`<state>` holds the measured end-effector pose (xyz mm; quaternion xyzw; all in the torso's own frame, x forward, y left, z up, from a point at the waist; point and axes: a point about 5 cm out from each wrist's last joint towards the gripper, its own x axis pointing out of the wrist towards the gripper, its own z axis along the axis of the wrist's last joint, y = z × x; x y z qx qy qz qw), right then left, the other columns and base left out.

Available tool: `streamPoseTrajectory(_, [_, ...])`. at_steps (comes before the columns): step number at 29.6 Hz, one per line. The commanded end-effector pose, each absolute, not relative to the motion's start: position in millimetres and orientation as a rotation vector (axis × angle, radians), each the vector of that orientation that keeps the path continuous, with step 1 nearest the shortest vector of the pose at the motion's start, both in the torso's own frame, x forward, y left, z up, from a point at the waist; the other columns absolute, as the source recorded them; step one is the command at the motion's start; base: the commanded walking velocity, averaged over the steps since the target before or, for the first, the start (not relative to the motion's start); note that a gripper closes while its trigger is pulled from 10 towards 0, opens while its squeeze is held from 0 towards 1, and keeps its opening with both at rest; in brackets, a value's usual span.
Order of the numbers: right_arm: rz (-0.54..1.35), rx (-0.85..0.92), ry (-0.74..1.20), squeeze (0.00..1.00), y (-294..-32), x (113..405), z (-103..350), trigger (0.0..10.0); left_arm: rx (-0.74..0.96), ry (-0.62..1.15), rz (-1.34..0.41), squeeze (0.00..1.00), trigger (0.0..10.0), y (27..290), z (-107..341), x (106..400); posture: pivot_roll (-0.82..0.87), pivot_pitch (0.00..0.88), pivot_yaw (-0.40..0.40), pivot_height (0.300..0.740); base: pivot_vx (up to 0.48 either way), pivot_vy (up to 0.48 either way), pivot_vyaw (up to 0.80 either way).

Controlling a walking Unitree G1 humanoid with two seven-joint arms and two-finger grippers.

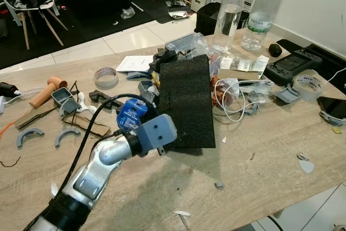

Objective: Picking trash to rubbish bin

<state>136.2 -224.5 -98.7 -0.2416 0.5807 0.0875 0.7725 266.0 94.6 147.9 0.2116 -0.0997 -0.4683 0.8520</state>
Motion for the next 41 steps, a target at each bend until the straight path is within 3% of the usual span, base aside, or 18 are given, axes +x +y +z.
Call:
streamPoseTrajectory(1, [0.191,-0.518,1.267,0.00,-225.4,133.5,-99.4,10.0,0.422,-0.196,-0.978,0.23,10.0,107.5,150.8,264.7,-0.07,0.064,0.039,0.740,0.000,0.000,0.00])
streamPoseTrajectory(2, [0.190,-0.519,1.267,0.00,-225.9,133.4,-99.3,10.0,0.386,-0.159,-0.996,0.00,10.0,122.9,150.6,259.2,-0.07,0.063,0.037,0.740,0.000,0.000,0.00])
streamPoseTrajectory(7, [0.198,-0.527,1.269,0.00,-225.8,132.7,-99.5,10.0,0.366,-0.040,-1.096,0.00,10.0,141.0,139.3,237.6,-0.06,0.069,0.030,0.740,0.000,0.000,0.00])
streamPoseTrajectory(13, [0.205,-0.536,1.269,0.00,-224.7,132.1,-100.0,10.0,0.363,0.019,-1.160,0.00,10.0,127.9,121.3,221.0,-0.06,0.070,0.028,0.740,0.000,0.000,0.00])
streamPoseTrajectory(23, [0.209,-0.536,1.267,0.00,-222.4,132.6,-100.3,10.0,0.402,-0.040,-0.989,0.00,10.0,112.2,99.3,224.6,-0.06,0.073,0.028,0.740,0.000,0.000,0.00])
streamPoseTrajectory(41, [0.212,-0.552,1.269,0.00,-227.9,131.8,-99.4,10.0,0.476,-0.106,-0.852,0.00,10.0,99.4,82.2,218.2,-0.06,0.063,0.026,0.740,0.000,0.000,0.00])
